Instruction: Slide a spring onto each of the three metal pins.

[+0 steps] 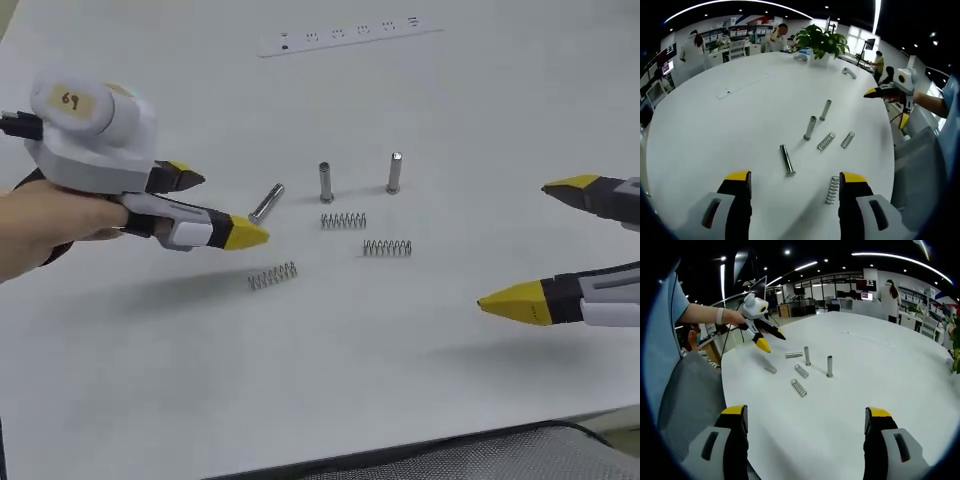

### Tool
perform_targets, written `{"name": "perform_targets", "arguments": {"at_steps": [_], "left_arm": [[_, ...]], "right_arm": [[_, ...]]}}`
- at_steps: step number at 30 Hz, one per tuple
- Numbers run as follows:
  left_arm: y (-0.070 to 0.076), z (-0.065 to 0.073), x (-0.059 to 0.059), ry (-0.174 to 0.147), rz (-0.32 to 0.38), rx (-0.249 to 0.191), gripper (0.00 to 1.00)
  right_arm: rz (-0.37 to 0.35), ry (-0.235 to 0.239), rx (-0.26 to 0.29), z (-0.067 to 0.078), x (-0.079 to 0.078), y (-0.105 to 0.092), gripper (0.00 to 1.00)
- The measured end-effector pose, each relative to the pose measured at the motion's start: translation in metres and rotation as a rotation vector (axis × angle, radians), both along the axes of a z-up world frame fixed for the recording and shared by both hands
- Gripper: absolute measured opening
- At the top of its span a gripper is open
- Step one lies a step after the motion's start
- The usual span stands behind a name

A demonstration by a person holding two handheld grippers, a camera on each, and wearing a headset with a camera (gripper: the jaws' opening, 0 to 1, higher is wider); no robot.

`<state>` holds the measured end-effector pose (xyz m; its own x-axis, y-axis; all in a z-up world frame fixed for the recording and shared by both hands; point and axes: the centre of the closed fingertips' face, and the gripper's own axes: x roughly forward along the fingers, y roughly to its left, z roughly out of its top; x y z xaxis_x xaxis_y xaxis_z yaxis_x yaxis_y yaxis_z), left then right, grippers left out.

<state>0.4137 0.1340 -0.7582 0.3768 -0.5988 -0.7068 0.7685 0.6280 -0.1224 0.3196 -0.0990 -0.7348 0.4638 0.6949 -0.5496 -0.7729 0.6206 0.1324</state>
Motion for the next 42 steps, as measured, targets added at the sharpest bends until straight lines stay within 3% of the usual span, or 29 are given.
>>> {"name": "perform_targets", "arguments": {"at_steps": [11,24,42], "left_arm": [[-0.009,-0.008,0.016,0.007,0.004,0.026,0.56],[-0.018,-0.015,0.034,0.025,0.028,0.043,0.33],[-0.021,-0.027,0.049,0.048,0.063,0.072,0.19]], "right_arm": [[-0.012,0.017,0.001,-0.006,-0.003,-0.003,0.96],[-0.02,0.033,0.001,-0.012,-0.004,-0.005,0.96],[-0.026,0.042,0.003,-0.015,-0.004,-0.007,0.96]]}}
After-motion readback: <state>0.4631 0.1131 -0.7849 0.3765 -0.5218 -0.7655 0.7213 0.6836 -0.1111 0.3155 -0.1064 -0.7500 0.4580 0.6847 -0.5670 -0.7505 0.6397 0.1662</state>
